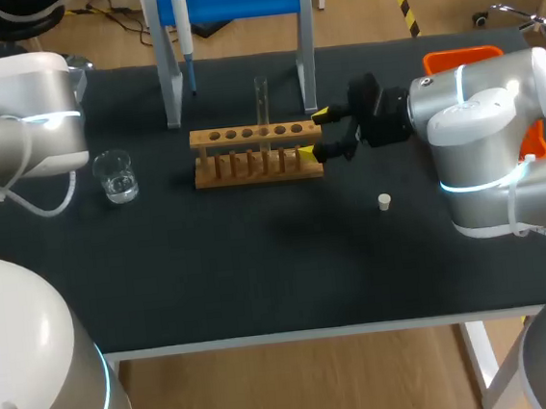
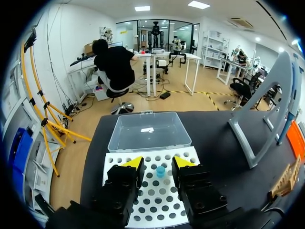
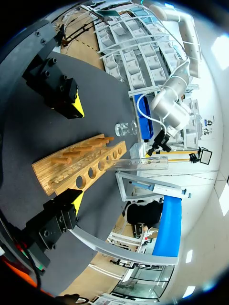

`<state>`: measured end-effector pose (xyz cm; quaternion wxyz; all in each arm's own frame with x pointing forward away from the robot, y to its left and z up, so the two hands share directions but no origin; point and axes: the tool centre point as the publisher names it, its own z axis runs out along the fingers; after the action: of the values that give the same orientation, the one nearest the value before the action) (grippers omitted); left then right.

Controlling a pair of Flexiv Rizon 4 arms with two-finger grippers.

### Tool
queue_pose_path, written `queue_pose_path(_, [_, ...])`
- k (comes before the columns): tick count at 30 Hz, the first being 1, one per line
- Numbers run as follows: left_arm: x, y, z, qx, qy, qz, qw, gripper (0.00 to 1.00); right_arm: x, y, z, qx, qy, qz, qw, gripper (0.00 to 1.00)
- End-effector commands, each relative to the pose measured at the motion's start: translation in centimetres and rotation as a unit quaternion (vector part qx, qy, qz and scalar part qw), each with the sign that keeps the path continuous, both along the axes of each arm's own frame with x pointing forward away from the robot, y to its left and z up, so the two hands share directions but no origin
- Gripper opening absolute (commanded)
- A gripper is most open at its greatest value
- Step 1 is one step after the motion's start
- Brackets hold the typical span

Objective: Invert the test tube, pick up the pipette, mount the tip to pipette, aspirate from beaker and dispense into the tube, eject the tip, return the pipette, and cap with the stopper.

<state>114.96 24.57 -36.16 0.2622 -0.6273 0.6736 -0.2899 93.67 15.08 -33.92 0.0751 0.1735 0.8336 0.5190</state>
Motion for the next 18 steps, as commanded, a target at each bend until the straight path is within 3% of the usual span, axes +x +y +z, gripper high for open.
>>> queue_pose_path(1, [0.27, 0.02, -0.3, 0.002, 0.002, 0.001, 1.0, 0.35, 0.0, -0.04, 0.05, -0.001, 0.001, 0.0, 1.0, 1.0])
queue_pose_path(18, [0.57, 0.2, -0.36, 0.005, 0.003, -0.001, 1.0, 0.32, 0.0, -0.04, 0.05, -0.001, 0.001, 0.0, 1.0, 1.0])
